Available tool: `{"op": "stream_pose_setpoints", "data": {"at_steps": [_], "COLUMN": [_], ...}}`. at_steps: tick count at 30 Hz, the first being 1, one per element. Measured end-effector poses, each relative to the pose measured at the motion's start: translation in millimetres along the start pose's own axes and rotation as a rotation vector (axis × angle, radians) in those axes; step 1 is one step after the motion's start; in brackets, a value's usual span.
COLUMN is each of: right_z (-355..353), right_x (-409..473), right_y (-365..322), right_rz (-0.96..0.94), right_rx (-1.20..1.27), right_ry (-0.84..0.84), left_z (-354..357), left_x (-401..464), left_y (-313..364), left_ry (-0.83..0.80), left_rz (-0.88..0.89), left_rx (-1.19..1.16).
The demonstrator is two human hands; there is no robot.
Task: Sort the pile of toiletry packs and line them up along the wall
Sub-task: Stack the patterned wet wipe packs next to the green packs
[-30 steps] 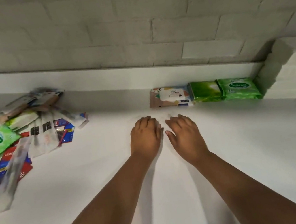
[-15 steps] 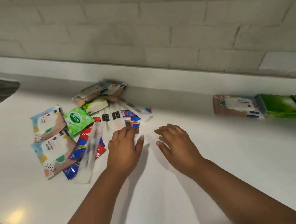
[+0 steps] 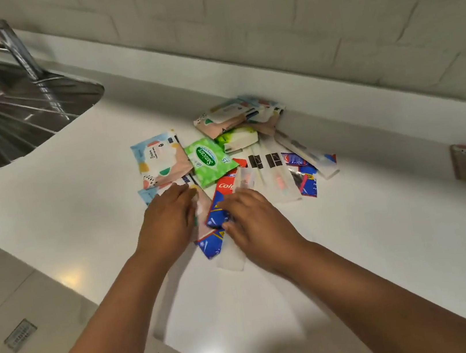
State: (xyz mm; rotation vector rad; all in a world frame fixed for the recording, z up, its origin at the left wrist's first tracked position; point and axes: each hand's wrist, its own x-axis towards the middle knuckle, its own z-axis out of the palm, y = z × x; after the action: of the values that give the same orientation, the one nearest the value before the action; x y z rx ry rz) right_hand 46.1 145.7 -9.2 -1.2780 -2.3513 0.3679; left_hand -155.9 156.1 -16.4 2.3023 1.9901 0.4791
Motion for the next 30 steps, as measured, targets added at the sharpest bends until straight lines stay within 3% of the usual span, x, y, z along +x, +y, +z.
{"op": "stream_pose_setpoints", "data": {"at_steps": [15, 30], "right_z": [36.5, 61.4], "right_x": [14.0, -39.8], "right_y": [-75.7, -95.6], "right_rz": [0.098, -0.095], "right_rx": [-0.025, -0.098], "right_ry": [-0.148, -0.064], "left_z": [-22.7, -39.9], "left_x": [-36.6, -121.2], "left_y": [-52.3, -61.4], "left_ry": [-0.08, -0.136], "left_rz": [0.087, 0.078], "left_rx": [0.013, -0.107]}}
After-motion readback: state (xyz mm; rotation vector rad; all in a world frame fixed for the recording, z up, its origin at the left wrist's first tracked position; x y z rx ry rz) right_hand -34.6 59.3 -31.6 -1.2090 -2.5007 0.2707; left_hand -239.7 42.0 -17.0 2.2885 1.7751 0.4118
